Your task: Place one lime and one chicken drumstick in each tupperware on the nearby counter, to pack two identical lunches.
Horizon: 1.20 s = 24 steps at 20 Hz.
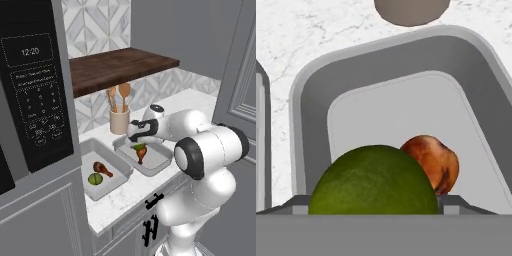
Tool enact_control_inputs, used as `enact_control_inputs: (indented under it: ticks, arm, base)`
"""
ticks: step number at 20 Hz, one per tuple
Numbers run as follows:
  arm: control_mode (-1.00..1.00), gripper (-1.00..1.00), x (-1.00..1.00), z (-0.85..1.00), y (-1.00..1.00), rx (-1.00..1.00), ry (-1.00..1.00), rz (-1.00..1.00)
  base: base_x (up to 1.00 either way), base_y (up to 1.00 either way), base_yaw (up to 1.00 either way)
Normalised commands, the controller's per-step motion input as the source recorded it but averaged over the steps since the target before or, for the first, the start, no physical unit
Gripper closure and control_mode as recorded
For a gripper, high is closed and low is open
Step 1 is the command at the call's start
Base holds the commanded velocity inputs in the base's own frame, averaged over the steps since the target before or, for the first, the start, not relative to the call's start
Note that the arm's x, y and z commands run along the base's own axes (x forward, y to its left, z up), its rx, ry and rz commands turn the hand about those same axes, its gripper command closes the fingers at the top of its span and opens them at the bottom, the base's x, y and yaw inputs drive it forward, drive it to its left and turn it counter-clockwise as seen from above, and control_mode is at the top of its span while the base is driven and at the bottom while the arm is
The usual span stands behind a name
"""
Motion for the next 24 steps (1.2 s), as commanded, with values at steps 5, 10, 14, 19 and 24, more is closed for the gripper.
enact_control_inputs:
  ticks: [5, 10, 14, 19, 24]
  arm:
    - [-1.0, -1.0, -0.06, 0.07, -0.09, 0.0, -0.02, -0.01]
    - [-1.0, -1.0, -0.18, 0.26, 0.05, 0.0, -0.09, -0.01]
    - [-1.0, -1.0, -0.26, 0.28, -0.03, 0.0, -0.14, -0.03]
    - [-1.0, -1.0, -0.91, 0.36, -0.38, 0.0, -0.24, -0.04]
    - [-1.0, -1.0, -1.0, 0.37, -0.06, 0.0, -0.43, -0.05]
  base:
    - [0.0, 0.0, 0.0]
    - [0.0, 0.0, 0.0]
    - [0.0, 0.0, 0.0]
    - [0.0, 0.0, 0.0]
    - [0.0, 0.0, 0.0]
